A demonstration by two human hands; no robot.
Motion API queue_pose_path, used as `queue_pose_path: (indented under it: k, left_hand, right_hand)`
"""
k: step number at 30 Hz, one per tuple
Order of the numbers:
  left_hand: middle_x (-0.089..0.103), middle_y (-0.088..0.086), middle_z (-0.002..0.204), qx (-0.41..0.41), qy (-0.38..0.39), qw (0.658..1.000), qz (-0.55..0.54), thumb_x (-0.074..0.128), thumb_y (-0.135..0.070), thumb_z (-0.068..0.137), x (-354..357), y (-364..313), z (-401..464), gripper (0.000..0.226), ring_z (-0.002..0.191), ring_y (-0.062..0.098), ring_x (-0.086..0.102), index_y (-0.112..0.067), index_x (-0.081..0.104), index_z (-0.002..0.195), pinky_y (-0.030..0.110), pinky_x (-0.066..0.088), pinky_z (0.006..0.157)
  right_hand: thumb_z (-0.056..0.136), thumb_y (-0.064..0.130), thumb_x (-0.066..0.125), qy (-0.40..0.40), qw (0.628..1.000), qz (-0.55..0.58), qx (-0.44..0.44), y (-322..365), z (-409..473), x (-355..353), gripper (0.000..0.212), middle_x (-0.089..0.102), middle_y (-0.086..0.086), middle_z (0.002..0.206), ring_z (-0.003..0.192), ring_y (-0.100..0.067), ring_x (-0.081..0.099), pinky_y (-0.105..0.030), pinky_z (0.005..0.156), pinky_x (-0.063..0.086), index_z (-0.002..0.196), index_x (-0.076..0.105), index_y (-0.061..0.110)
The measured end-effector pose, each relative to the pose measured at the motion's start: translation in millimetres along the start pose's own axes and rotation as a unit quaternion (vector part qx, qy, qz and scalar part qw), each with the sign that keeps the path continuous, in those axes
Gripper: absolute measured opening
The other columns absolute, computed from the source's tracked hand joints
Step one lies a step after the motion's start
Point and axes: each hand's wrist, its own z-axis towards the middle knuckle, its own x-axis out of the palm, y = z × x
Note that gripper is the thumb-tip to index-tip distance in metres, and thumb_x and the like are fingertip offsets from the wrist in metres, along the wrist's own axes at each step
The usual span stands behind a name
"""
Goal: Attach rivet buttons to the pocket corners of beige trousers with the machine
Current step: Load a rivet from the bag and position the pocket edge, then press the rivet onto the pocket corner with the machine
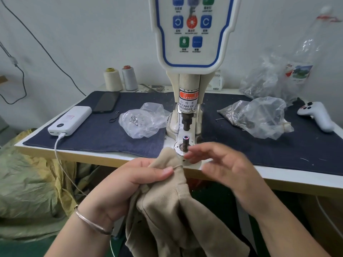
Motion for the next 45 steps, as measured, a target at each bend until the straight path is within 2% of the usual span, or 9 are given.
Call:
queue_pose_path:
  k: [2, 4, 10, 17, 22, 29, 32, 35, 45]
  left_hand:
    - [0.07, 0.022, 0.09, -0.001, 0.032, 0.999, 0.026, 0.076, -0.024, 0.077, 7, -4, 0, 0.035, 0.081, 0.031, 0.068, 0.006, 0.073, 0.095, 0.03, 0.055, 0.072]
    - [0.07, 0.024, 0.098, 0.009, 0.063, 0.997, 0.043, 0.073, -0.023, 0.081, 11, -7, -1, 0.036, 0.089, 0.033, 0.066, 0.006, 0.072, 0.104, 0.034, 0.054, 0.079]
    - [0.073, 0.016, 0.086, 0.017, 0.059, 0.996, 0.062, 0.077, -0.024, 0.076, 13, -13, -5, 0.029, 0.075, 0.023, 0.071, -0.001, 0.076, 0.094, 0.029, 0.057, 0.07]
    - [0.071, 0.022, 0.094, -0.042, 0.13, 0.977, 0.162, 0.079, -0.017, 0.075, 3, -23, -14, 0.038, 0.076, 0.026, 0.071, 0.006, 0.071, 0.103, 0.03, 0.058, 0.07]
    - [0.065, 0.025, 0.116, 0.067, 0.162, 0.984, 0.041, 0.079, -0.022, 0.083, -2, -8, -10, 0.054, 0.103, 0.035, 0.065, 0.002, 0.061, 0.128, 0.043, 0.054, 0.092]
    - [0.067, 0.013, 0.09, 0.075, -0.037, 0.996, 0.008, 0.074, -0.022, 0.078, -1, 8, 16, 0.041, 0.077, 0.019, 0.065, 0.004, 0.069, 0.11, 0.027, 0.056, 0.069]
    - [0.062, 0.007, 0.073, 0.065, -0.116, 0.988, 0.08, 0.081, -0.026, 0.079, -5, 7, 26, 0.021, 0.062, 0.014, 0.057, -0.009, 0.072, 0.085, 0.022, 0.049, 0.056]
    - [0.05, 0.008, 0.078, 0.086, -0.203, 0.955, 0.196, 0.071, -0.029, 0.091, -11, 0, 41, 0.025, 0.069, 0.021, 0.044, -0.006, 0.065, 0.087, 0.03, 0.036, 0.064]
    - [0.048, 0.01, 0.07, 0.089, -0.217, 0.929, 0.287, 0.066, -0.03, 0.095, -24, -30, 89, 0.039, 0.066, 0.021, 0.043, 0.003, 0.057, 0.076, 0.028, 0.032, 0.063]
  right_hand:
    - [0.065, 0.056, 0.081, 0.115, 0.99, 0.064, 0.043, 0, -3, 5, 0.088, 0.058, -0.001, 0.136, 0.126, -0.019, 0.055, -0.032, 0.101, 0.046, 0.138, 0.049, 0.02]
    - [0.062, 0.052, 0.084, 0.182, 0.979, 0.068, 0.066, -1, -4, 7, 0.098, 0.052, -0.002, 0.144, 0.135, -0.021, 0.046, -0.042, 0.111, 0.036, 0.144, 0.042, 0.016]
    - [0.062, 0.007, 0.08, 0.236, 0.95, 0.088, 0.185, -6, -15, -13, 0.041, 0.073, -0.008, 0.098, 0.088, -0.02, 0.069, -0.03, 0.076, 0.054, 0.102, 0.072, 0.01]
    - [0.071, -0.006, 0.067, 0.186, 0.949, 0.216, 0.135, 10, -19, -36, 0.041, 0.071, -0.014, 0.105, 0.095, -0.022, 0.068, -0.028, 0.081, 0.055, 0.111, 0.069, 0.002]
    - [0.073, -0.005, 0.066, 0.08, 0.954, 0.256, 0.133, 19, -14, -39, 0.017, 0.063, -0.006, 0.082, 0.072, -0.013, 0.063, -0.02, 0.067, 0.053, 0.08, 0.063, 0.01]
    - [0.083, 0.018, 0.065, 0.004, 0.951, 0.204, 0.232, 15, 4, -41, 0.034, 0.07, -0.018, 0.113, 0.091, -0.021, 0.071, -0.024, 0.074, 0.058, 0.113, 0.07, 0.002]
    - [0.083, 0.025, 0.068, -0.032, 0.954, 0.148, 0.259, 11, 15, -38, 0.035, 0.073, -0.017, 0.101, 0.08, -0.019, 0.072, -0.022, 0.064, 0.056, 0.107, 0.072, -0.001]
    - [0.083, 0.026, 0.072, -0.084, 0.951, 0.096, 0.28, 0, 29, -36, 0.042, 0.071, -0.015, 0.085, 0.066, -0.017, 0.068, -0.021, 0.059, 0.055, 0.104, 0.067, -0.01]
    - [0.085, 0.025, 0.072, -0.155, 0.946, 0.092, 0.27, -13, 69, -51, 0.021, 0.072, -0.008, 0.072, 0.059, -0.014, 0.068, -0.019, 0.05, 0.052, 0.079, 0.075, 0.005]
